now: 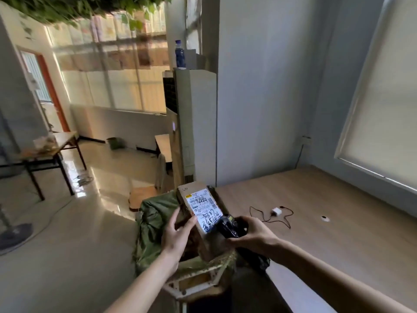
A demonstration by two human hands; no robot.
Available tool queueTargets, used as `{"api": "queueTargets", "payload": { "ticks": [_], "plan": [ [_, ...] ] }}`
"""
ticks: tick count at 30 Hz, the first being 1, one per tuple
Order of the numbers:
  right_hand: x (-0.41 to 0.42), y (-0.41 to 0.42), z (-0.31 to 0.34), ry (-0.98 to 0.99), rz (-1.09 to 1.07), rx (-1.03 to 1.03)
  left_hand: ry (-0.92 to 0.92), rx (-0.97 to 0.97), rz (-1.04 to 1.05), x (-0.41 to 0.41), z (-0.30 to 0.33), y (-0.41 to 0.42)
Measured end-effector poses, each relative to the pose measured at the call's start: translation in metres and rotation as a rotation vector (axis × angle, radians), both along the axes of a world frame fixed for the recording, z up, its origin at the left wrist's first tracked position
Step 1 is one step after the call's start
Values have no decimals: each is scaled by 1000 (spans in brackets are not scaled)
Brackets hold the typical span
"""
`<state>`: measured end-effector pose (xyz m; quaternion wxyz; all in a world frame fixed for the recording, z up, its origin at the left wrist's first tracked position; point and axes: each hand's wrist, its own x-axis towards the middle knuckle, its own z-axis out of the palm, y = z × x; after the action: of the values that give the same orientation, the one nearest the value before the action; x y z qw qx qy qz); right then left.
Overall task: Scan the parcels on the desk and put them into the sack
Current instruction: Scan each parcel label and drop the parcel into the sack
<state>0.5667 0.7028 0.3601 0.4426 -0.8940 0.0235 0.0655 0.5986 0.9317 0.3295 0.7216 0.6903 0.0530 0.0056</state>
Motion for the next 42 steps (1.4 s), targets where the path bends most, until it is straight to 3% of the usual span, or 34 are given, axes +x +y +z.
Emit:
{"api": "queueTargets", "payload": {
  "ticks": [9,20,23,27,34,42],
  "plan": [
    [167,96,-77,38,184,16,182,23,100,115,-66,99],
    [303,132,-201,248,291,-75,407,48,174,236,-191,120],
    [312,134,-232,293,286,-108,494,135,146,247,-228,124],
    [317,129,-256,313,235,-215,584,403,90,261,-257,128],
    [318,104,-237,258,127,-373,472,478,-9,285,-244,143],
    [282,79,-161,144,-51,-459,222,553,-216,305,-169,128]
  ]
}}
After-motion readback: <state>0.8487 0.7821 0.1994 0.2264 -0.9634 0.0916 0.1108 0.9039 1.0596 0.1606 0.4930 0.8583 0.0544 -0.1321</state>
